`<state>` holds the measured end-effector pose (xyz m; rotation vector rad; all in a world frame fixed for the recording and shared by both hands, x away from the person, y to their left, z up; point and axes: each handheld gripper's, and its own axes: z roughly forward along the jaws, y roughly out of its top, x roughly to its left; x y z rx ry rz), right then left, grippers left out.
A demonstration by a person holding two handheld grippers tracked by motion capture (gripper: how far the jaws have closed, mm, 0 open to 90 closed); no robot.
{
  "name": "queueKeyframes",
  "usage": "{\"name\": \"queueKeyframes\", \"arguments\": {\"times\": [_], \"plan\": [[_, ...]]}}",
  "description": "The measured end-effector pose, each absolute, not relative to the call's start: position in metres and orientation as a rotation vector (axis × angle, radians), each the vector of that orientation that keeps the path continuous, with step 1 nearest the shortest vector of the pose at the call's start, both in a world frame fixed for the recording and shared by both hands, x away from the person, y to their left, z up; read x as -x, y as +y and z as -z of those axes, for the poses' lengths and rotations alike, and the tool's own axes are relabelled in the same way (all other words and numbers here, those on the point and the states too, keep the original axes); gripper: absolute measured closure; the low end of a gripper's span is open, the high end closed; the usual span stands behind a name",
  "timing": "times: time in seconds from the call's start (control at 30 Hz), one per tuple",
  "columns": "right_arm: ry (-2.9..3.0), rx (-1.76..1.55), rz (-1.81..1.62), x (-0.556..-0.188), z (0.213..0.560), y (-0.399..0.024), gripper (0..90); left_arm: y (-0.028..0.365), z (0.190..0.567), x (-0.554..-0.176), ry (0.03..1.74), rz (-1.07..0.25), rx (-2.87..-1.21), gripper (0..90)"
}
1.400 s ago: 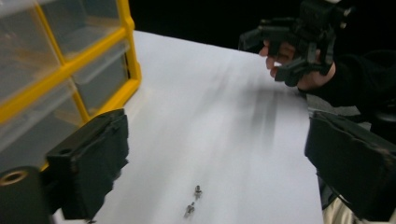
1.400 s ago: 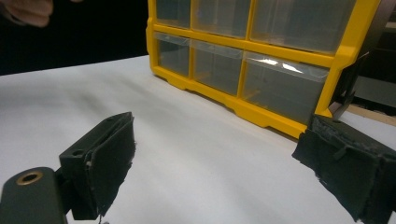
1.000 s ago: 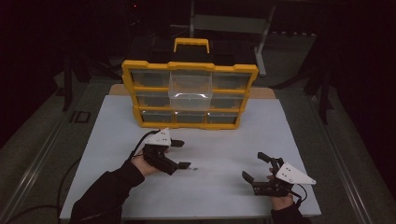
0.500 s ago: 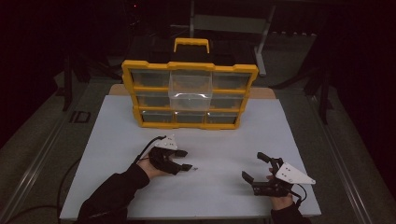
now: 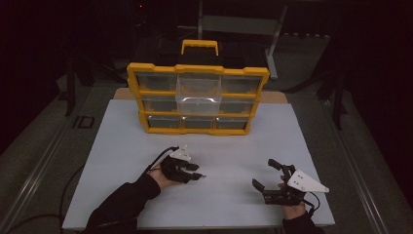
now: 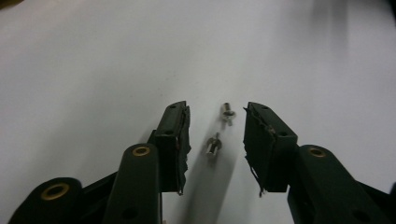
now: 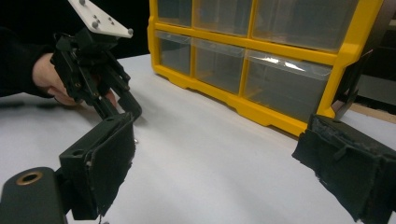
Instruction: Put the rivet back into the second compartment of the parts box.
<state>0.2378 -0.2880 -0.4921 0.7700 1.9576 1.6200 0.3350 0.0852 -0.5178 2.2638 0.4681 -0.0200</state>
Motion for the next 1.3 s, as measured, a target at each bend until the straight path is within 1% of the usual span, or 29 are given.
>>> {"name": "queueKeyframes", "arguments": {"times": [0.2,0.37,0.4,0.43,0.47,0.67,0.93,1.3], "plan": [[1.957,-0.770,-1.619,-0.238,0.492,-0.288,9.4,0.080,0.522,-0.333,0.447,-0.003,-2.294,65.3],[1.956,-0.770,-1.618,-0.238,0.492,-0.288,9.4,0.079,0.523,-0.332,0.452,-0.031,-2.298,75.1],[1.956,-0.771,-1.618,-0.238,0.492,-0.288,9.4,0.079,0.524,-0.334,0.457,-0.040,-2.301,75.1],[1.956,-0.770,-1.617,-0.238,0.492,-0.288,9.4,0.080,0.524,-0.334,0.462,-0.043,-2.301,80.8],[1.956,-0.769,-1.616,-0.238,0.492,-0.288,9.4,0.080,0.524,-0.334,0.462,-0.038,-2.298,82.1],[1.955,-0.770,-1.615,-0.238,0.492,-0.288,9.4,0.081,0.521,-0.335,0.458,-0.019,-2.289,83.1],[1.954,-0.770,-1.614,-0.238,0.492,-0.288,9.4,0.090,0.500,-0.336,0.449,-0.025,-2.243,83.3],[1.954,-0.766,-1.613,-0.238,0.492,-0.288,9.4,0.105,0.439,-0.334,0.390,-0.102,-2.178,83.3]]}}
